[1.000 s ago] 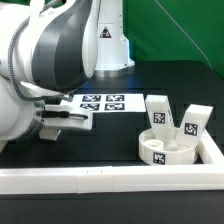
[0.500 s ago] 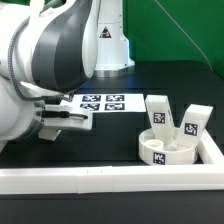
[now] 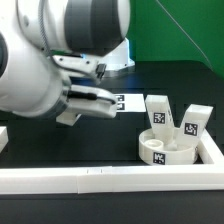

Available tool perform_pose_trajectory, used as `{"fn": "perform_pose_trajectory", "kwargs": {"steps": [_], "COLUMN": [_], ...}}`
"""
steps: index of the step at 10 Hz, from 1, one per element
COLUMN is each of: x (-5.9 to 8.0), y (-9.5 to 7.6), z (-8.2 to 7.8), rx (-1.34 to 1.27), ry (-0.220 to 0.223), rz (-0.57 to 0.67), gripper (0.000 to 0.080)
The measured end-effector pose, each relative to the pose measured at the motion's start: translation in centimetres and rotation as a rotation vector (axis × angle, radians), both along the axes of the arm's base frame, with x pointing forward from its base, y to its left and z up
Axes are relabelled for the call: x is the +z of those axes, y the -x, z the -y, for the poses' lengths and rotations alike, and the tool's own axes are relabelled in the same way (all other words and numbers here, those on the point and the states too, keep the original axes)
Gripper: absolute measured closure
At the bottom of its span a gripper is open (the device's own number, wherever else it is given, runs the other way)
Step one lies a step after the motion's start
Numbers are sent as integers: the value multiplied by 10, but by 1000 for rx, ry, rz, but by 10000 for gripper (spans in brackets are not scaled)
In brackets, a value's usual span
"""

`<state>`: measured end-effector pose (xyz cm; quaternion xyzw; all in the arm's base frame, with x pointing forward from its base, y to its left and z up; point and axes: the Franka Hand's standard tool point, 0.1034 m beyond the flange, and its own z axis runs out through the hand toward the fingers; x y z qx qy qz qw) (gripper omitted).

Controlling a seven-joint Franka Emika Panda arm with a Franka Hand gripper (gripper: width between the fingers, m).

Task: Assemble stool

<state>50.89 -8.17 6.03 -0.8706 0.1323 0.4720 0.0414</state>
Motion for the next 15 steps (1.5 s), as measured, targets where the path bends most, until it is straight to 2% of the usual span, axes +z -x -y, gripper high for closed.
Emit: {"fn": "perform_pose_trajectory", "kwargs": {"steps": [3,5,6,9,10,11,13,14,15], "x": [-7,-10,-4,37,47,43,43,43,47], "y": [-2,-19,-18,-39,-39,-44,-48,-55,-60], "z": [5,5,0,-22,-28,-27,-28,-29,-43], "rx": [0,9,4,16,19,22,25,35,55], "ry": [9,50,65,83,86,108,133,154,162], "rz": [43,216,270,461,514,602,712,793,854], "gripper": [475,475,475,475,475,475,475,475,475]}}
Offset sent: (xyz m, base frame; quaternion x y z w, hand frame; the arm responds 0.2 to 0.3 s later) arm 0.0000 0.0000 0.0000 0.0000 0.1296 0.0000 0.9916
